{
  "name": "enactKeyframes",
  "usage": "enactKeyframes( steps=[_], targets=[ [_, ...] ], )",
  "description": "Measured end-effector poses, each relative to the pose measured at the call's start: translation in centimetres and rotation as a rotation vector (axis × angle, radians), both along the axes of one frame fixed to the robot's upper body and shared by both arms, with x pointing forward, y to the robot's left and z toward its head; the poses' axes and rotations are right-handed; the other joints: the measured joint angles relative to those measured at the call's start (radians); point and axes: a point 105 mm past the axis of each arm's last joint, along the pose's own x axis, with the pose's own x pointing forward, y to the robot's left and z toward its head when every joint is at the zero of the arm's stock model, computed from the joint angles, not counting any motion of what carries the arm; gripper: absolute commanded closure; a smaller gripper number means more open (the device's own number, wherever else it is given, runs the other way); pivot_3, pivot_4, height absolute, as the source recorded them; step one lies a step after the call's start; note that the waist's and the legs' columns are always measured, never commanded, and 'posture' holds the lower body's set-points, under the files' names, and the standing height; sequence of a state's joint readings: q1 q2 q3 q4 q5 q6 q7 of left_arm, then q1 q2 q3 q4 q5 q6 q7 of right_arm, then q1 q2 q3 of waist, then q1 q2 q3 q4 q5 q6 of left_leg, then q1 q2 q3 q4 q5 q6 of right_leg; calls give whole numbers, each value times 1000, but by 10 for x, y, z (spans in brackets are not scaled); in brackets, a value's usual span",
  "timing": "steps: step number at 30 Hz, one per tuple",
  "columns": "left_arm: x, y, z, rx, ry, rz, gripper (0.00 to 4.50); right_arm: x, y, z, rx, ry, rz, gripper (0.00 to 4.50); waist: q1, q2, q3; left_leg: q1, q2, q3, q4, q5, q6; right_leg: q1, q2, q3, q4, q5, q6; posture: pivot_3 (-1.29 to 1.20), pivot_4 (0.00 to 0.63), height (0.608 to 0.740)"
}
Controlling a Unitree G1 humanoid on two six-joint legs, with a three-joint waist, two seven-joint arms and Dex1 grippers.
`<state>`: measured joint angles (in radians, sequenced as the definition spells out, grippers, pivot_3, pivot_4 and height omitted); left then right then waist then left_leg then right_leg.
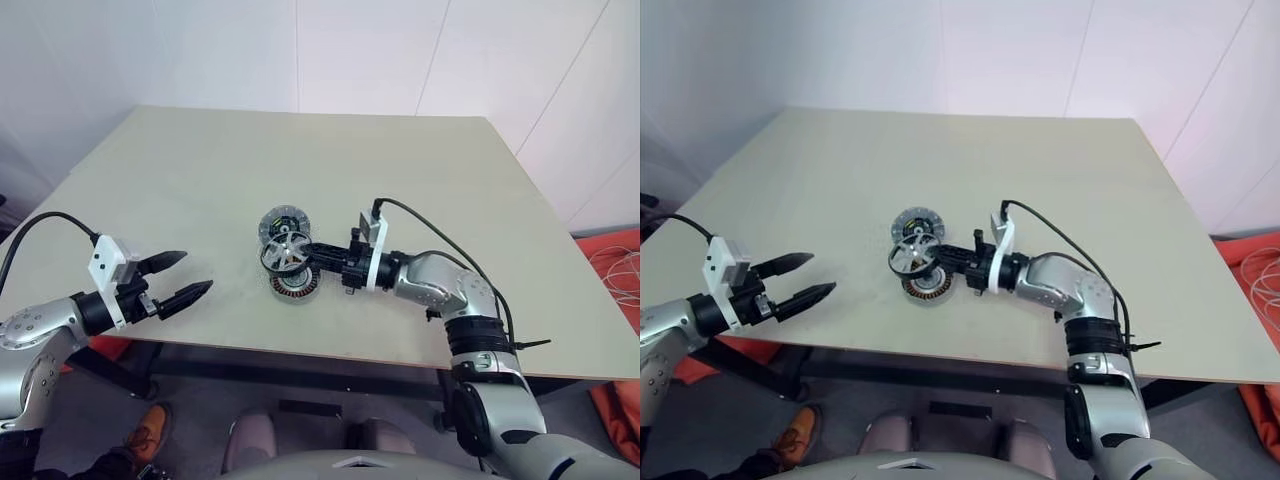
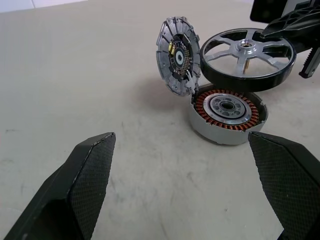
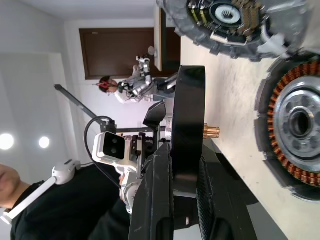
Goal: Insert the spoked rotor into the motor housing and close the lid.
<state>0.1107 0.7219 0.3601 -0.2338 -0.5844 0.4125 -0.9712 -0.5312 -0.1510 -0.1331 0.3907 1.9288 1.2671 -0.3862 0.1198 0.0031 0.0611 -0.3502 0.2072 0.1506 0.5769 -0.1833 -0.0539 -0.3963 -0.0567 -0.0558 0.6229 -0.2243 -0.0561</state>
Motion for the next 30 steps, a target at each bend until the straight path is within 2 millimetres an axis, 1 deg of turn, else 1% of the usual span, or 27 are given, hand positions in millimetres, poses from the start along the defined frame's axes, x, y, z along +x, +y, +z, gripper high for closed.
enactKeyframes(
  steps=[9,13,22,30],
  targets=[
    [-2,1,1,4,0,6,0,1,1,-12,-22,19,-5,4207,0,-1,-1,0,0,0,0,0,0,0,0,0,0,0,0,0,0,740],
    [-1,1,1,4,-2,5,0,3,1,-23,-36,47,-14,4207,0,-1,-1,0,0,0,0,0,0,0,0,0,0,0,0,0,0,740],
    [1,1,5,6,-16,0,0,8,-1,-30,-55,48,-36,4207,0,-2,-1,0,0,0,0,0,0,0,0,0,0,0,0,0,0,740],
    [1,0,4,5,-14,-3,0,9,-7,-31,-64,42,-50,4207,0,-2,-1,0,0,0,0,0,0,0,0,0,0,0,0,0,0,740]
  ],
)
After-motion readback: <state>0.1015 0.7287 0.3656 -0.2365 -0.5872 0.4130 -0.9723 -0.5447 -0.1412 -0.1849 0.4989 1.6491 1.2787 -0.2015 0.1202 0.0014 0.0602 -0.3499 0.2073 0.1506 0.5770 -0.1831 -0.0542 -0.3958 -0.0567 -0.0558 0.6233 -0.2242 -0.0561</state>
